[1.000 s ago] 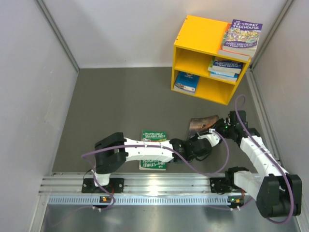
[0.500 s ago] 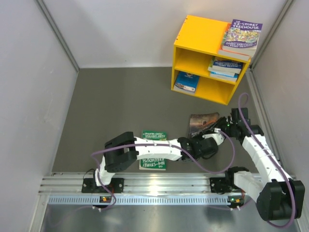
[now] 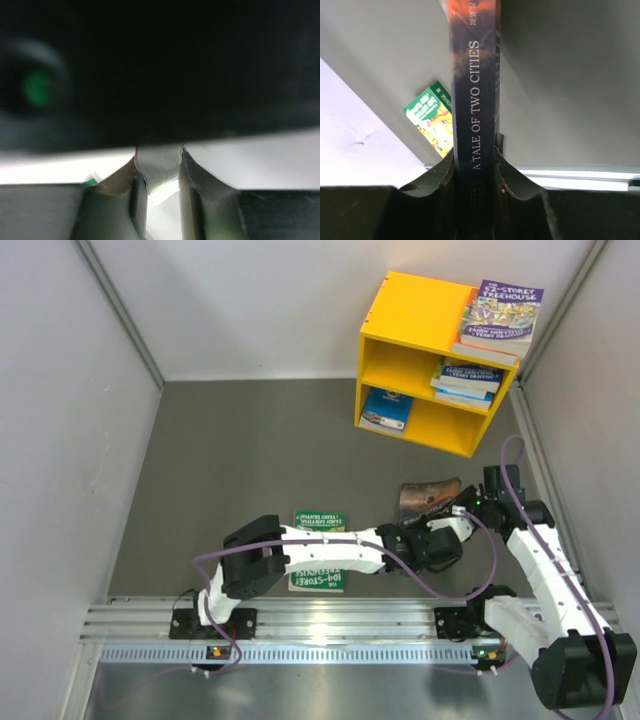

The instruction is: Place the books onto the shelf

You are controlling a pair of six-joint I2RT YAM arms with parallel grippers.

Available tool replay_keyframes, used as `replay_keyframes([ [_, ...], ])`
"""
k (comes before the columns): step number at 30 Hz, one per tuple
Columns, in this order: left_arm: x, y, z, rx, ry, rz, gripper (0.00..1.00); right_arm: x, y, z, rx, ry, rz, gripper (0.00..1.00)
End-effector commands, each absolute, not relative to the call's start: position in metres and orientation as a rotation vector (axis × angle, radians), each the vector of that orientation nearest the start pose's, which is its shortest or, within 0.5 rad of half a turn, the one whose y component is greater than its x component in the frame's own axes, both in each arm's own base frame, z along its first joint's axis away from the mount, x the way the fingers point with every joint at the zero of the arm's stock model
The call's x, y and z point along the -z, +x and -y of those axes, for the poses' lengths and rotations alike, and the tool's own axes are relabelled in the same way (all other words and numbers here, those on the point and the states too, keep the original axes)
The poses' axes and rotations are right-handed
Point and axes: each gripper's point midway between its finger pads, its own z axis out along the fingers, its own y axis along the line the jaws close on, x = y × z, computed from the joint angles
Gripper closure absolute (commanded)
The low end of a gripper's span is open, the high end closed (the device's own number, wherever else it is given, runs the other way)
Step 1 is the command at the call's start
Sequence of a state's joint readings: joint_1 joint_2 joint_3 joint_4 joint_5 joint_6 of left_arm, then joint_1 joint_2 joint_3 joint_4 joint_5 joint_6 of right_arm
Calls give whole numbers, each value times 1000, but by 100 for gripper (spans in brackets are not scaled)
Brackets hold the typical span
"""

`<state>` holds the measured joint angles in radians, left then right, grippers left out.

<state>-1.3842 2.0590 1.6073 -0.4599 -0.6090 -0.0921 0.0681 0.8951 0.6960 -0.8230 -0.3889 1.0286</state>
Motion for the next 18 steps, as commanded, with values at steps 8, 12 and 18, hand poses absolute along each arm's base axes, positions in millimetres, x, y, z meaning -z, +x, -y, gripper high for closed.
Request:
replay_keyframes([
  [8, -154, 186, 400, 251, 883, -2203, 1, -177, 207, -108, -823, 825, -2430, 100],
  [12, -181, 189, 367, 264, 787, -2224, 1, -180, 205, -95, -711, 761, -2445, 100],
  [18, -221, 201, 315, 356, 599, -2246, 1, -208, 219, -113, -853, 635, -2378, 100],
])
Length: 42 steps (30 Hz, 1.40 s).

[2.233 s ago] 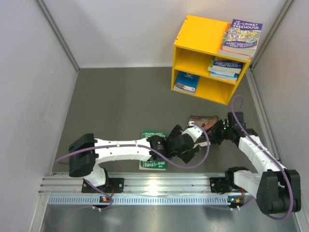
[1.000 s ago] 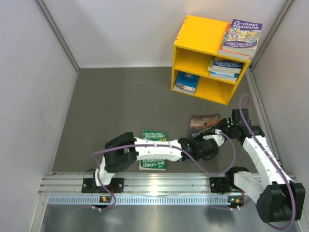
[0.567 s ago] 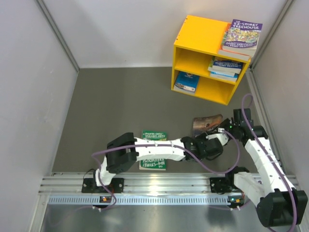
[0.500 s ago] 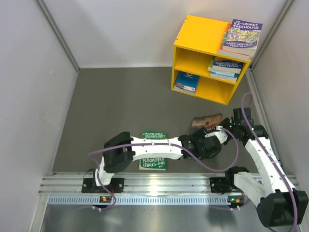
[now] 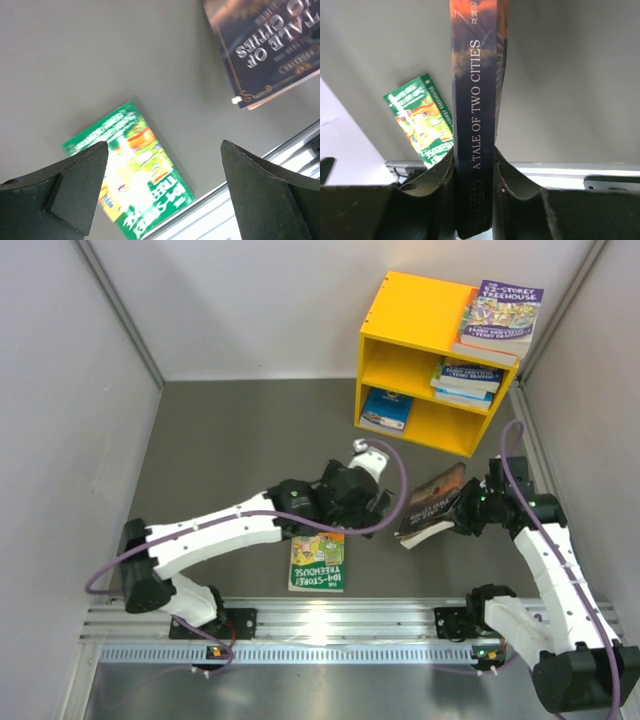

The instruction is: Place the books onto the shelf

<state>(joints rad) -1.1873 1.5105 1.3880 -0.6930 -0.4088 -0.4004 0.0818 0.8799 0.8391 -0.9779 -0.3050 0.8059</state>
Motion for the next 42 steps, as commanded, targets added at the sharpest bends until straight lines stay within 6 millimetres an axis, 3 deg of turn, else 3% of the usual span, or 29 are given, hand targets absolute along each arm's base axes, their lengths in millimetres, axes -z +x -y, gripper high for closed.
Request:
replay_keyframes([
  [1, -229, 201, 307, 370, 575, -2233, 1, -222, 226, -121, -918, 584, -2332, 100],
  [5, -241, 211, 282, 367, 494, -2219, 1, -266, 246, -136, -1030, 476, -2202, 100],
  [13, -249, 212, 260, 381, 432, -2231, 1, -307, 298, -151, -1166, 429, -1973, 100],
  [19, -250, 206, 250, 376, 407, -2248, 1, -308, 335, -159, -1283, 502, -1827, 100],
  [21, -251, 204, 246, 374, 398, -2249, 1, -301, 341, -163, -1324, 546, -1810, 100],
  [25, -251, 198, 232, 359, 384, -2255, 1, -307, 354, -170, -1398, 558, -1696, 100],
  [33, -246, 191, 214, 332, 367, -2265, 1, -297, 349, -180, -1455, 611, -1623, 100],
  [42, -240, 191, 214, 306, 412, -2276, 1, -292, 338, -189, -1515, 650, -1602, 100],
])
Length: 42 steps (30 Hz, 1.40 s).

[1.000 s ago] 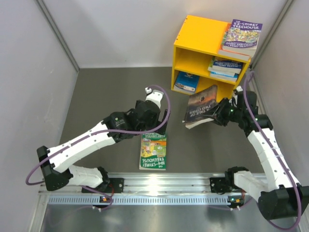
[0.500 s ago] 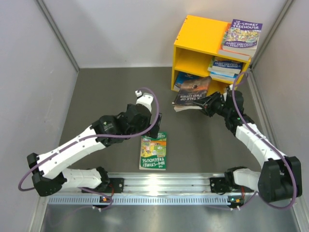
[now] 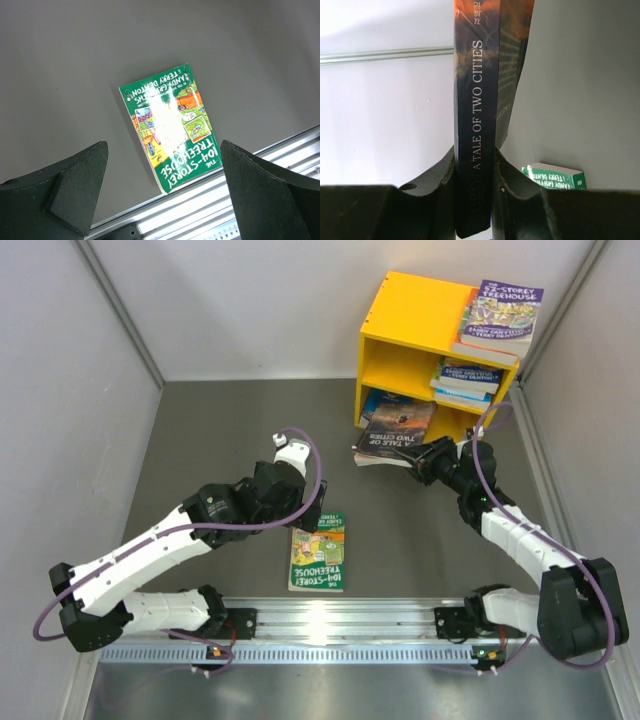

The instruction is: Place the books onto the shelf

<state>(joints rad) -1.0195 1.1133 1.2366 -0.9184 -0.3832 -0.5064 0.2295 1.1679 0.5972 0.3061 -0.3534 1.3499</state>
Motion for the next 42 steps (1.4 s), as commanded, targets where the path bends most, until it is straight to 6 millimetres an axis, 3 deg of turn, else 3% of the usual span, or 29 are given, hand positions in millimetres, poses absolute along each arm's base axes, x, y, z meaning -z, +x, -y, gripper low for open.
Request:
replay_keyframes([
  [1, -239, 192, 216, 309, 420, -2273, 1, -291, 336, -191, -1528, 655, -1603, 100],
  [6, -234, 195, 220, 313, 429, -2276, 1, -291, 323, -205, -1539, 642, -1619, 100],
  [11, -232, 195, 225, 327, 437, -2277, 1, -287, 329, -204, -1531, 659, -1623, 100],
  [19, -231, 193, 218, 317, 412, -2283, 1, -285, 354, -194, -1561, 690, -1574, 100],
  [24, -232, 189, 208, 309, 387, -2290, 1, -283, 377, -178, -1528, 705, -1543, 100],
  [27, -232, 185, 202, 303, 380, -2296, 1, -287, 392, -169, -1521, 697, -1506, 100],
  [28, -233, 184, 199, 300, 381, -2299, 1, -297, 397, -167, -1530, 675, -1472, 100],
  [29, -232, 183, 198, 301, 379, -2302, 1, -291, 405, -164, -1524, 688, -1471, 100],
  [32, -232, 181, 195, 286, 382, -2314, 1, -299, 419, -166, -1538, 664, -1441, 100],
  [33, -232, 181, 194, 284, 379, -2314, 1, -286, 428, -169, -1538, 676, -1470, 100],
  [35, -234, 181, 194, 282, 377, -2315, 1, -284, 437, -173, -1546, 669, -1471, 100],
  [38, -236, 181, 192, 274, 376, -2319, 1, -242, 458, -180, -1542, 727, -1550, 100],
  [40, -237, 182, 191, 267, 370, -2318, 1, -233, 464, -185, -1559, 732, -1561, 100],
  [42, -238, 182, 190, 259, 364, -2320, 1, -210, 470, -188, -1563, 767, -1600, 97],
])
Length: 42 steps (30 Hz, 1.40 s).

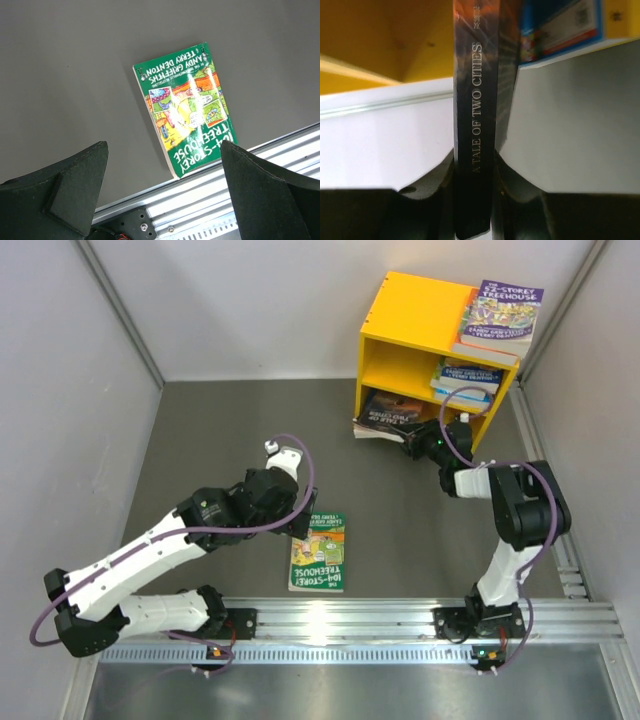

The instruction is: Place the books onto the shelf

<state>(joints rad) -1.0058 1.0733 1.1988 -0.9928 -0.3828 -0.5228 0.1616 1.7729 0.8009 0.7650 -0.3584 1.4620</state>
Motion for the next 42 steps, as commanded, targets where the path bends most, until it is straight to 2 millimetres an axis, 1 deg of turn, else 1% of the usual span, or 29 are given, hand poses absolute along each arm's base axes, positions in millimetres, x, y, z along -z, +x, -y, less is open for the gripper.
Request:
replay_keyframes([
  [1, -239, 182, 189, 261, 361, -2317, 1, -203, 472, -190, -1568, 781, -1612, 92],
  [2, -238, 182, 189, 259, 361, -2316, 1, -196, 472, -191, -1567, 792, -1628, 84],
  [3, -237, 182, 188, 255, 356, -2320, 1, -184, 472, -192, -1566, 808, -1653, 62],
  [4, -236, 182, 187, 253, 354, -2321, 1, -177, 471, -193, -1564, 818, -1670, 51],
  [5, -235, 182, 187, 251, 352, -2321, 1, -170, 469, -195, -1567, 824, -1693, 45],
  [7, -235, 183, 189, 253, 350, -2321, 1, -165, 464, -195, -1569, 821, -1700, 44],
  [8, -235, 183, 190, 258, 350, -2320, 1, -168, 461, -196, -1573, 812, -1699, 44],
  [11, -236, 187, 197, 273, 347, -2314, 1, -161, 452, -195, -1559, 808, -1734, 42],
  [14, -234, 191, 208, 292, 362, -2314, 1, -161, 441, -198, -1560, 776, -1784, 36],
  [16, -232, 194, 216, 294, 382, -2322, 1, -150, 434, -199, -1530, 780, -1847, 33],
  [18, -232, 197, 222, 299, 395, -2320, 1, -147, 426, -200, -1513, 748, -1894, 30],
  [19, -231, 199, 226, 300, 401, -2322, 2, -135, 420, -201, -1494, 774, -1957, 29],
  [20, -231, 200, 228, 300, 404, -2323, 2, -136, 415, -202, -1491, 757, -1981, 26],
  [21, -231, 201, 232, 316, 408, -2319, 2, -132, 413, -202, -1463, 721, -2012, 25],
  [22, -231, 202, 235, 316, 409, -2321, 2, -120, 406, -201, -1427, 749, -2087, 23],
  [23, -230, 202, 237, 324, 410, -2323, 2, -117, 403, -200, -1398, 740, -2126, 21],
  [24, -228, 202, 241, 335, 414, -2328, 2, -106, 397, -197, -1328, 729, -2219, 18],
  [25, -228, 203, 243, 343, 414, -2328, 2, -103, 395, -194, -1293, 720, -2253, 17],
  [26, -227, 202, 244, 347, 417, -2333, 2, -107, 400, -190, -1234, 664, -2264, 15],
  [27, -226, 203, 246, 351, 419, -2335, 2, -95, 390, -185, -1177, 706, -2343, 15],
  [28, -226, 202, 247, 356, 420, -2337, 2, -95, 391, -177, -1130, 719, -2354, 16],
  [29, -225, 202, 248, 360, 420, -2339, 2, -94, 394, -168, -1060, 714, -2352, 19],
  [30, -225, 202, 248, 362, 419, -2340, 2, -87, 386, -161, -1008, 757, -2399, 21],
  [32, -224, 201, 249, 367, 415, -2343, 2, -85, 388, -148, -924, 775, -2398, 25],
  [34, -223, 200, 248, 369, 413, -2345, 3, -77, 382, -139, -860, 805, -2438, 29],
  [35, -223, 200, 247, 373, 404, -2347, 3, -77, 385, -134, -818, 807, -2438, 34],
  [36, -222, 198, 246, 378, 399, -2348, 3, -73, 382, -131, -789, 822, -2460, 37],
  [38, -222, 196, 244, 382, 389, -2352, 3, -69, 385, -128, -757, 831, -2462, 42],
  [42, -220, 191, 234, 379, 369, -2359, 3, -59, 388, -125, -712, 851, -2481, 44],
])
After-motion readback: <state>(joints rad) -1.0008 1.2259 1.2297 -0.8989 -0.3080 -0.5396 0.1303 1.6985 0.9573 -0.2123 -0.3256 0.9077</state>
